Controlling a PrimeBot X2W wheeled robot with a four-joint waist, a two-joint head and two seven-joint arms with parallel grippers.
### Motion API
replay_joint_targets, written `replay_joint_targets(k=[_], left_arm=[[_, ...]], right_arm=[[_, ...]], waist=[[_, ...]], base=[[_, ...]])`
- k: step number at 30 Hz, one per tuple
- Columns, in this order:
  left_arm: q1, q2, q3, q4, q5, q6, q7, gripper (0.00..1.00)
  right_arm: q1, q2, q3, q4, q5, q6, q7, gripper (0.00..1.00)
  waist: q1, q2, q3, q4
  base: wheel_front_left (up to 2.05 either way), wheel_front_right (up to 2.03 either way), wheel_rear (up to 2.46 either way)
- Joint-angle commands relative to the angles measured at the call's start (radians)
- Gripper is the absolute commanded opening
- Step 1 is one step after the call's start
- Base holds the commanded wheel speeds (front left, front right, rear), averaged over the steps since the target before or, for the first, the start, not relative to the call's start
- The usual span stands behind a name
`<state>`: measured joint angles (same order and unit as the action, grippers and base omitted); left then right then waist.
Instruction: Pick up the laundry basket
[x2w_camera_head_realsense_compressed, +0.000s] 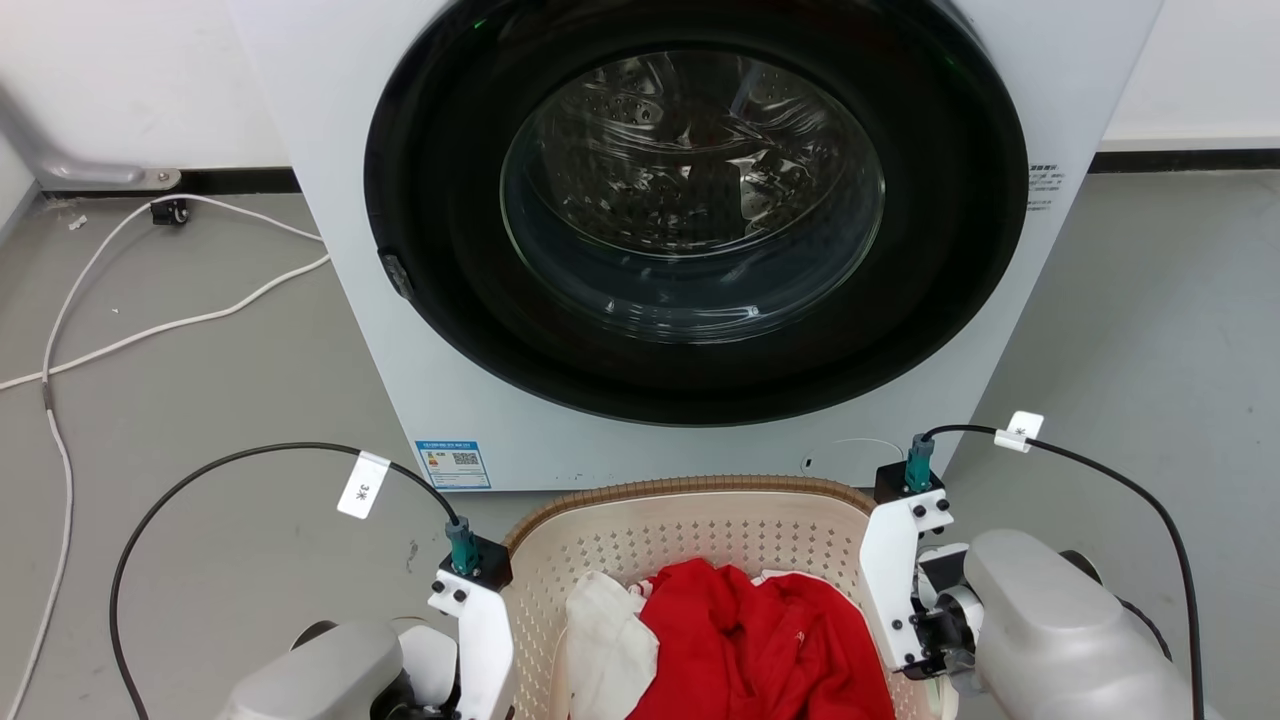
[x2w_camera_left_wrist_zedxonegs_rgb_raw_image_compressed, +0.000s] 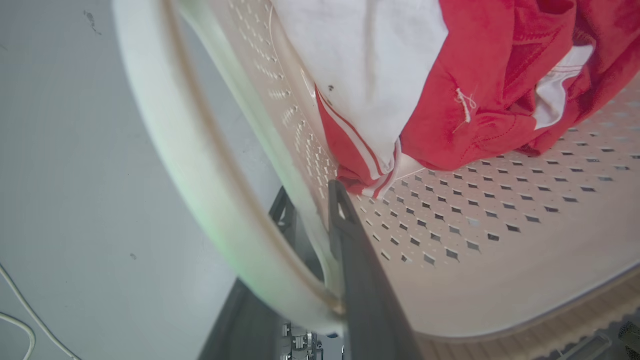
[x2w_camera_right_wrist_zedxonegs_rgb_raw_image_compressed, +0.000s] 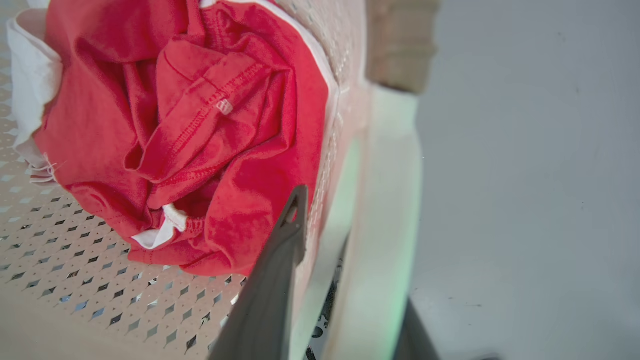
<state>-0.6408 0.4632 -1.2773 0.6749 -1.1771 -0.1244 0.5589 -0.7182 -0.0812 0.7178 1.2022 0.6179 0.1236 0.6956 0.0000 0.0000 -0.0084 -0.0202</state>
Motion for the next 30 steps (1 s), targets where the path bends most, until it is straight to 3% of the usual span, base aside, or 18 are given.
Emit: replay_joint_targets(k=[1,30], left_arm=[[-0.01,-0.001,-0.007,-0.012,0.001,-0.009,0.007,0.0],[-0.033,0.002,-0.006,-0.014,-0.017,-0.01,0.025,0.0]], right_arm=[[-0.022,0.0,0.008,-0.003,0.004,0.013,-0.001,0.0],[-0.049,0.008,0.043,0.041,0.071,0.013,0.004,0.0]], waist=[[0.0,0.0,0.002,-0.001],[0.0,0.0,0.01,-0.001]], base=[[0.0,0.0,0.0],[0.0,0.0,0.0]])
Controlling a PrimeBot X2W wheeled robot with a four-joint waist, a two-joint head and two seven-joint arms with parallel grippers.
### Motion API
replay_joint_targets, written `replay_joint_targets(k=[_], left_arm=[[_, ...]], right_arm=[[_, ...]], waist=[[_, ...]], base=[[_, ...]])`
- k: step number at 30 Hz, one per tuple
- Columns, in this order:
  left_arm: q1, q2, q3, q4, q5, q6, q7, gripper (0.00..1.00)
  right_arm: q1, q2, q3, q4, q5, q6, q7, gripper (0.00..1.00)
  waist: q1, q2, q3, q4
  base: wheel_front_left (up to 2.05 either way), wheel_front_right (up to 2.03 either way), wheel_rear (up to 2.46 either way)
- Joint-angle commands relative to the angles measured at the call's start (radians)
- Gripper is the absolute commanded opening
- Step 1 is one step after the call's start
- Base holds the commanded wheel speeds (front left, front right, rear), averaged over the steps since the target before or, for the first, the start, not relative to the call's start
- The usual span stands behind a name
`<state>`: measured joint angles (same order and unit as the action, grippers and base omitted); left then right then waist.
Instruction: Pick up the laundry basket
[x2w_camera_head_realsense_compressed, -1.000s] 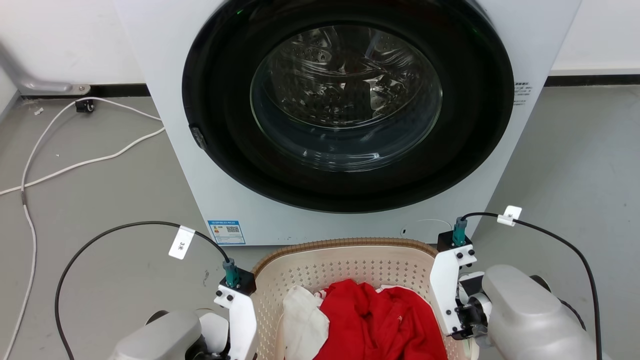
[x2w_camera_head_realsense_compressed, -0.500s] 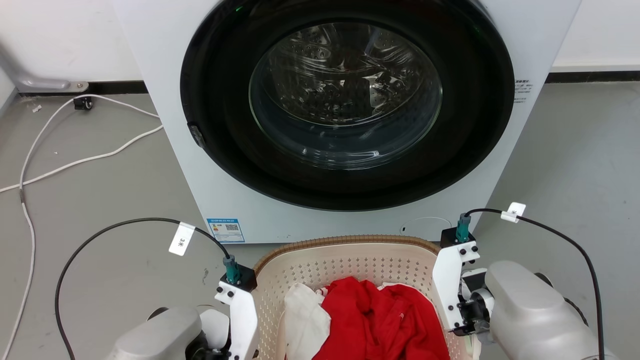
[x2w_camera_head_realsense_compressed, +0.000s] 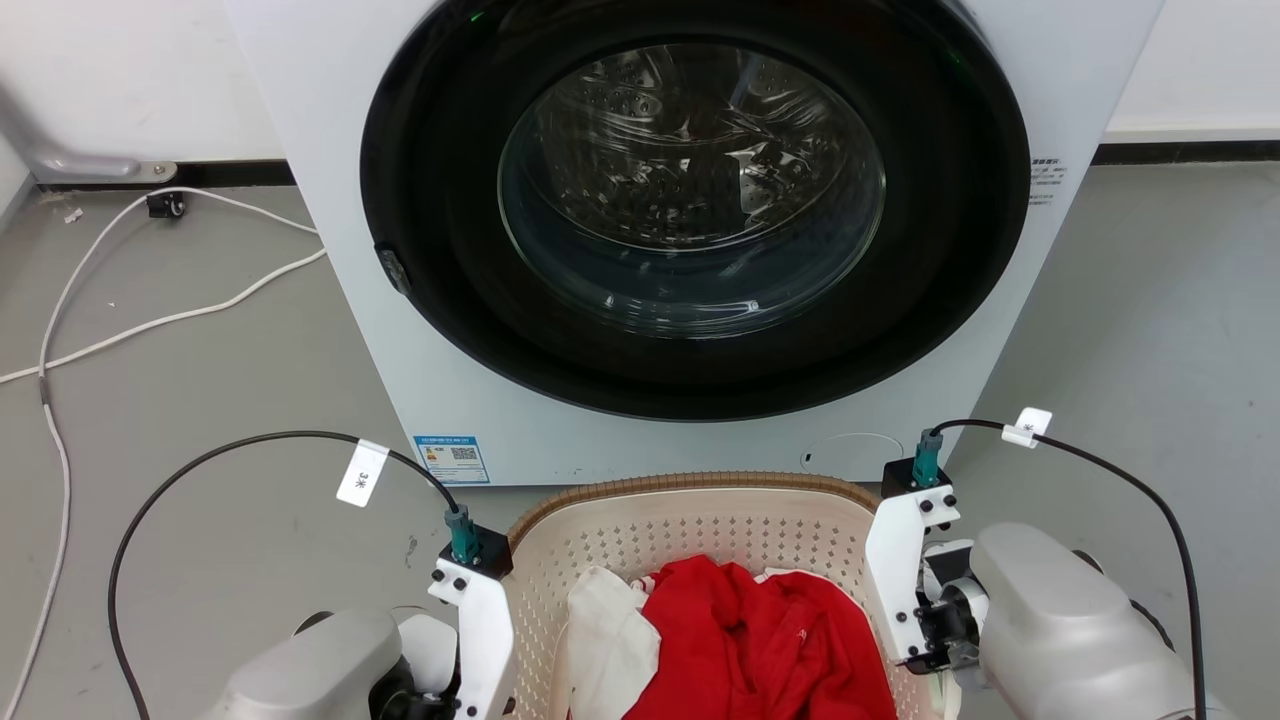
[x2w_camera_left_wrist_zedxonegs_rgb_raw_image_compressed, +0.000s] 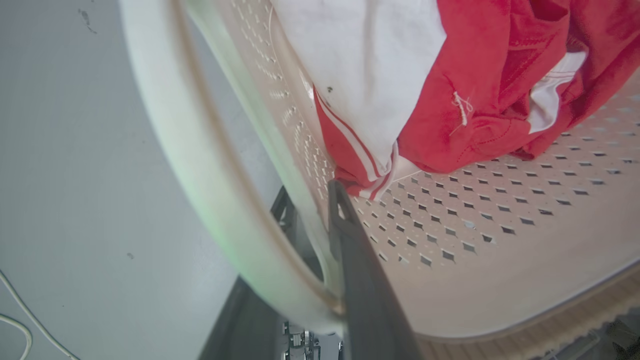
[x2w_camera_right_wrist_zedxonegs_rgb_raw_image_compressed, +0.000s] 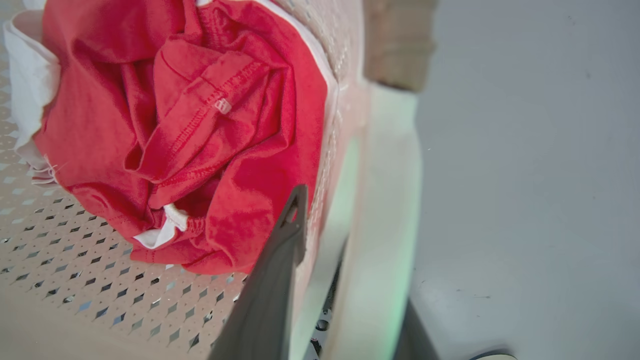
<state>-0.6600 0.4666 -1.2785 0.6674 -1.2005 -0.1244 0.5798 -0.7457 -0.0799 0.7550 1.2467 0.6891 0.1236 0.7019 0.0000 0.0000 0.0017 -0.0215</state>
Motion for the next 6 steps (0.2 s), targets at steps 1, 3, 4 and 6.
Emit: replay_joint_targets(k=[1,3,4,6], left_arm=[[-0.013,-0.001,-0.005,-0.006,0.005,-0.01,0.004,0.0],[-0.014,-0.001,-0.005,-0.006,0.004,-0.01,0.004,0.0],[-0.014,-0.001,-0.005,-0.005,0.004,-0.01,0.004,0.0],[-0.014,0.0,-0.005,-0.005,0.003,-0.01,0.006,0.0]], right_arm=[[-0.022,0.007,0.006,-0.002,0.002,0.013,-0.003,0.0],[-0.021,0.006,0.008,0.0,0.003,0.013,-0.004,0.0],[-0.02,0.006,0.009,0.001,0.005,0.013,-0.004,0.0],[-0.022,0.007,0.012,0.003,0.009,0.013,-0.005,0.0]], waist=[[0.0,0.0,0.0,0.001],[0.0,0.0,0.0,0.001],[0.0,0.0,0.0,0.001],[0.0,0.0,0.0,0.002]], base=[[0.0,0.0,0.0],[0.0,0.0,0.0],[0.0,0.0,0.0],[0.0,0.0,0.0]])
